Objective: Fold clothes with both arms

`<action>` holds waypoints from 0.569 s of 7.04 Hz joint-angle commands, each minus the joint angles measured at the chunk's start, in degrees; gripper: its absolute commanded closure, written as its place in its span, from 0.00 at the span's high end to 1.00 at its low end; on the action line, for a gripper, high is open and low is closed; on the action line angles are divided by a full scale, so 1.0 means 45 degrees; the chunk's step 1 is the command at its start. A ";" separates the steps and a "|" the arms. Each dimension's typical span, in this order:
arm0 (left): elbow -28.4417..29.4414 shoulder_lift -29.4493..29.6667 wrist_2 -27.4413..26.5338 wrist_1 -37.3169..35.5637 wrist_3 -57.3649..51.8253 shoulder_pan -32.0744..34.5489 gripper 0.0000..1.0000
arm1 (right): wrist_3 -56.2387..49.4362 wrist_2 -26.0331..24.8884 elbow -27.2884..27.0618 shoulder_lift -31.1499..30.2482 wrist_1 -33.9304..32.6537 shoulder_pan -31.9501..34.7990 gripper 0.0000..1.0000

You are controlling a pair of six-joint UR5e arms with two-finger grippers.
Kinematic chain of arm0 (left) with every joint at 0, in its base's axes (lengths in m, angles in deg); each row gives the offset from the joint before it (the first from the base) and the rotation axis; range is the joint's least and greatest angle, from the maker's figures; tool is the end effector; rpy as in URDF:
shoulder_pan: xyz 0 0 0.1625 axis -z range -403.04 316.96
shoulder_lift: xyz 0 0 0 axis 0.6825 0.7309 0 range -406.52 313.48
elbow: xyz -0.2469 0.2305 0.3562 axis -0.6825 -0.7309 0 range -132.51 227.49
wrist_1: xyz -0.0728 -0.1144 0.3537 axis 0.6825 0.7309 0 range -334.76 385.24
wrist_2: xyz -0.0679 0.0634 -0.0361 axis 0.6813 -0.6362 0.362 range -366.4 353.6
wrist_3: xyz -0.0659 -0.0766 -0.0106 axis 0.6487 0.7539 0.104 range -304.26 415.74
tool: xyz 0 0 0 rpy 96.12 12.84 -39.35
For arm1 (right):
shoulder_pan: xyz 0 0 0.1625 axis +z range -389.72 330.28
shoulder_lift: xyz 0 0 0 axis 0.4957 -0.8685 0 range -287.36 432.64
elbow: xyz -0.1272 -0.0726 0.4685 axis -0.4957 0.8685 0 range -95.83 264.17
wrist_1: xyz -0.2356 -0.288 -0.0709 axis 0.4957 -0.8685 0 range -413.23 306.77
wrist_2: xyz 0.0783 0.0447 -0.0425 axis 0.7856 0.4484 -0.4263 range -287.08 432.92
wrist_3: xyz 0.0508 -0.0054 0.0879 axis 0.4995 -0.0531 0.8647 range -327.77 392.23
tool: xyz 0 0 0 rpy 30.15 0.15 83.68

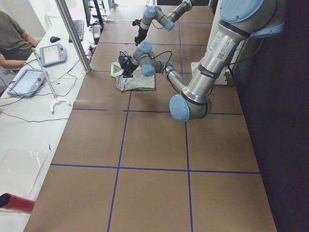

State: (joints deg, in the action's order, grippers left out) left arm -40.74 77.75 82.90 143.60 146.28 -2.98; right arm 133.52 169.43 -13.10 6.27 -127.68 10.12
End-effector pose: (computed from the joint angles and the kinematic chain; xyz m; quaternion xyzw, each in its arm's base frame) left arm 0.4589 -0.5617 0.3400 0.1761 0.4749 -0.3020 0.8076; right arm -0.4156 -0.5053 0.4274 0.0465 -0.3944 0.3757 0.8373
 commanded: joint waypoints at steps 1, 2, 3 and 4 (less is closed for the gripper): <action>-0.0042 -0.0194 -0.0002 0.0007 0.0017 0.0003 0.31 | 0.2710 -0.0040 -0.0884 -0.0759 0.0059 -0.0976 0.64; -0.0042 -0.0195 -0.0022 0.0007 0.0036 -0.0016 0.31 | 0.3072 -0.0235 -0.0787 -0.0759 0.0059 -0.1348 0.64; -0.0042 -0.0176 -0.0022 -0.0012 0.0056 -0.0016 0.31 | 0.3095 -0.0237 -0.0689 -0.0759 0.0040 -0.1449 0.65; -0.0042 -0.0175 -0.0041 -0.0013 0.0056 -0.0016 0.31 | 0.3095 -0.0411 -0.0650 -0.0837 0.0039 -0.1720 0.66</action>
State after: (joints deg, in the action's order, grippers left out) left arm -40.92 76.96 82.79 143.57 146.50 -3.04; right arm 147.01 168.27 -16.30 2.80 -127.47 3.68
